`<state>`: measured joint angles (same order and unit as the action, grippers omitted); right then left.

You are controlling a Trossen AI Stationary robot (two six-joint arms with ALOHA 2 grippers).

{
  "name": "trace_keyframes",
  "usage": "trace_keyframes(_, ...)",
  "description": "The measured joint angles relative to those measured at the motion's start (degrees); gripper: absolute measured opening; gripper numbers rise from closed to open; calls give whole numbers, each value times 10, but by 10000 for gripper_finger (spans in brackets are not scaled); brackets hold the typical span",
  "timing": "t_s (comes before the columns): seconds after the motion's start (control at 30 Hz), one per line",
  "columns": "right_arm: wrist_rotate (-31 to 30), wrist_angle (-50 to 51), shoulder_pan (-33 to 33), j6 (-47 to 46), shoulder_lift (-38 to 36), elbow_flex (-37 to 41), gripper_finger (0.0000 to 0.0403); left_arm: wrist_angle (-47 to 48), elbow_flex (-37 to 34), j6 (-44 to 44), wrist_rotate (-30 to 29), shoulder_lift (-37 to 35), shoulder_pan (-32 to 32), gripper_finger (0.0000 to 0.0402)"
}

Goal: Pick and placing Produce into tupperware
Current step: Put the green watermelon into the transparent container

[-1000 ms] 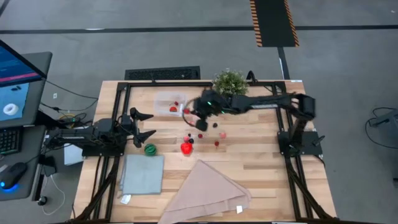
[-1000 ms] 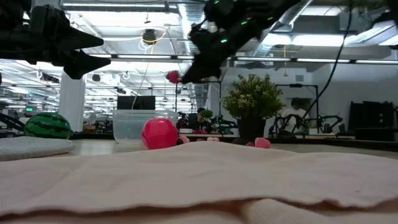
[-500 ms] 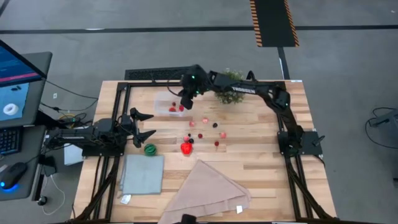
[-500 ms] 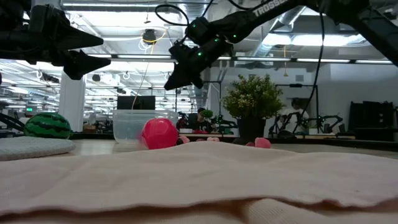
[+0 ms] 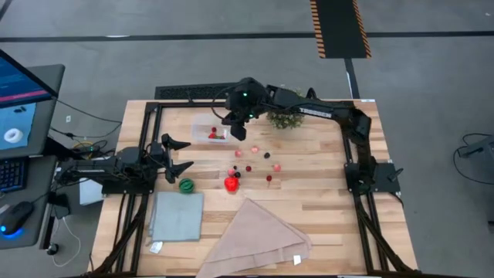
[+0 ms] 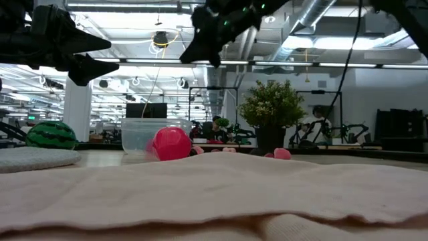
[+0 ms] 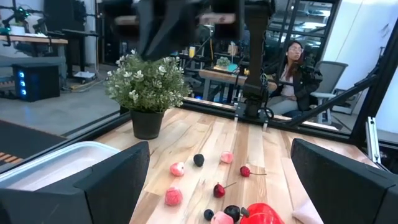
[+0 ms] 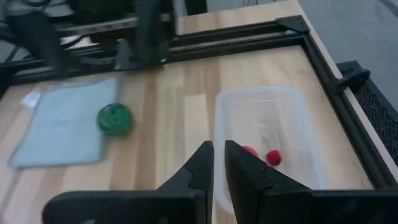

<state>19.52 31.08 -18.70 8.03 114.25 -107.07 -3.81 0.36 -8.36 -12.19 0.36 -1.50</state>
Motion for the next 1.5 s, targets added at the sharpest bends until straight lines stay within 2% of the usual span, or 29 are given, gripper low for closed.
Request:
trace_keyframes(0.23,2,83,48,-12,-76,16,64,5,0,-9,33,0,0,382)
trace_keyframes(0.47,1,58,92,-45,-184,136,64,7,0,-33,48,0,0,382)
trace_keyframes(0.63,-7,-51,121,-77,-297,288,64,8,0,-34,49,0,0,382)
trace_keyframes(0.8,-55,-181,169,-106,-408,444,64,14,0,-39,85,0,0,382)
trace_keyframes(0.93,-88,-274,216,-138,-465,548,64,19,0,-71,109,10,0,382)
trace_keyframes(1.03,-124,-308,250,-164,-484,602,64,18,0,-82,105,23,0,382)
trace_keyframes(1.23,-239,-369,316,-171,-513,666,64,2,0,-141,8,65,0,382)
trace_keyframes(1.4,-256,-446,338,-153,-548,719,64,26,10,-149,-13,86,0,382)
trace_keyframes(1.5,-257,-476,344,-151,-571,752,64,26,10,-150,-6,99,0,382)
